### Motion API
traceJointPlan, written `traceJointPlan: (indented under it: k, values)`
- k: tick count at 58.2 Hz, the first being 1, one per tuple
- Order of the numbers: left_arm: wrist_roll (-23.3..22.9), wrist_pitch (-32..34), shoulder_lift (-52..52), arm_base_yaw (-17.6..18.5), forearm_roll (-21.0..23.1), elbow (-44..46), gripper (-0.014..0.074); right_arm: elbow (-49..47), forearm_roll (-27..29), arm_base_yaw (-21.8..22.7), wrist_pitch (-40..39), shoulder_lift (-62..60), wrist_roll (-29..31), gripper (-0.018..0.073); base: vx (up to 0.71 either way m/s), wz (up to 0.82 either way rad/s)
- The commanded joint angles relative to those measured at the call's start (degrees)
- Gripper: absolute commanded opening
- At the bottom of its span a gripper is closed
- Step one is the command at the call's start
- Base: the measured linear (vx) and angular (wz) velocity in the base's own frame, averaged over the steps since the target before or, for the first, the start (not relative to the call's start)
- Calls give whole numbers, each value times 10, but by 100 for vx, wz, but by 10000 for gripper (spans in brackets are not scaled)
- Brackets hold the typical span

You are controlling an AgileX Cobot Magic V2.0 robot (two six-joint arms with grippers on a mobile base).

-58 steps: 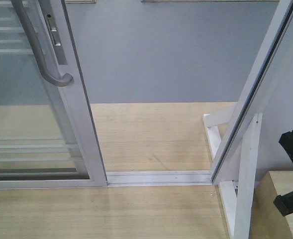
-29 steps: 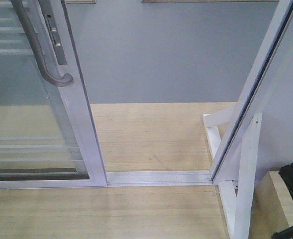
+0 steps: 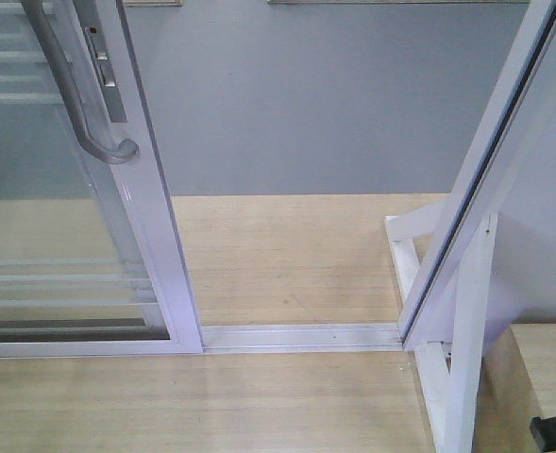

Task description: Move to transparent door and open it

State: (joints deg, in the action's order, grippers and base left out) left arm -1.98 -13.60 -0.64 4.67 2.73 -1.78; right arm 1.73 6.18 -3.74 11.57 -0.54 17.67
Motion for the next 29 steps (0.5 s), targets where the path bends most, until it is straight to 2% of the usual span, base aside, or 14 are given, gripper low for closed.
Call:
traceJointPlan:
  k: [1, 13, 29]
  values:
    - [0, 48, -2, -1, 6, -4, -6, 2, -6, 16, -45, -9, 3, -6, 0, 0]
    - [0, 48, -2, -1, 6, -4, -6, 2, -9, 64, -45, -9, 3, -6, 0, 0]
    - [0, 48, -2, -1, 6, -4, -6, 2, -9, 66, -42, -9, 3, -6, 0, 0]
